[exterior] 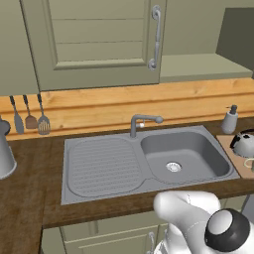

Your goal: Pick the kettle from the counter and place it on the tray. Then pick the mug from the cabinet and place it on the tray. Then close the cabinet doors.

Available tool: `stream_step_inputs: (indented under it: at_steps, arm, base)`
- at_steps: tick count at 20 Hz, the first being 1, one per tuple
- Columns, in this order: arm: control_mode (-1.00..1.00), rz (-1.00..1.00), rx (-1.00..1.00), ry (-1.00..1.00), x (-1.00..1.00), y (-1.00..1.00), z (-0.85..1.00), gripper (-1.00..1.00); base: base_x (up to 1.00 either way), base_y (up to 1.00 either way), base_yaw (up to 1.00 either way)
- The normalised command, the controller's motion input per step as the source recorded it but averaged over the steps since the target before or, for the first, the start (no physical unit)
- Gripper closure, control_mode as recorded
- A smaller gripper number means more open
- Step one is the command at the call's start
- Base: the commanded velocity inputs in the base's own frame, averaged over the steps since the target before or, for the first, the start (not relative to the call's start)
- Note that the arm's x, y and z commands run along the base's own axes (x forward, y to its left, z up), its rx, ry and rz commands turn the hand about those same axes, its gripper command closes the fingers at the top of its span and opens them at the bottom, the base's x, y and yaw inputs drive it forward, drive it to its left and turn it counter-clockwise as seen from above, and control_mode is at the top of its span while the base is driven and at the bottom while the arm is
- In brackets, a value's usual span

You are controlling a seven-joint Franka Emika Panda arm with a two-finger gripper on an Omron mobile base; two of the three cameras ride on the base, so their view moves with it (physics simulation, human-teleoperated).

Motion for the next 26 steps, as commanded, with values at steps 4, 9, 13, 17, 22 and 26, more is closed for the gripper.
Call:
stream_step_inputs:
  at_steps: [4, 9, 13, 17, 22, 26]
  arm:
    - [-1.00, 0.18, -0.01, 0.16, 0.23, 0.39, 0.00, -1.00]
    - [-1.00, 0.21, 0.00, 0.13, 0.30, 0.51, -0.01, -1.00]
    - [-1.00, 0.24, 0.00, 0.16, 0.38, 0.63, -0.11, -1.00]
    - [-1.00, 0.25, 0.00, 0.17, 0.46, 0.68, -0.13, -1.00]
    - [-1.00, 0.25, 0.00, 0.19, 0.57, 0.69, -0.21, -1.00]
    - [-1.00, 0.21, -0.02, 0.22, 0.65, 0.72, -0.36, -1.00]
  base:
    - [0.00, 0.00, 0.00]
    - [0.00, 0.00, 0.00]
    - [0.00, 0.00, 0.00]
    - [0.00, 0.00, 0.00]
    - [0.00, 0.00, 0.00]
    - [0.00, 0.00, 0.00]
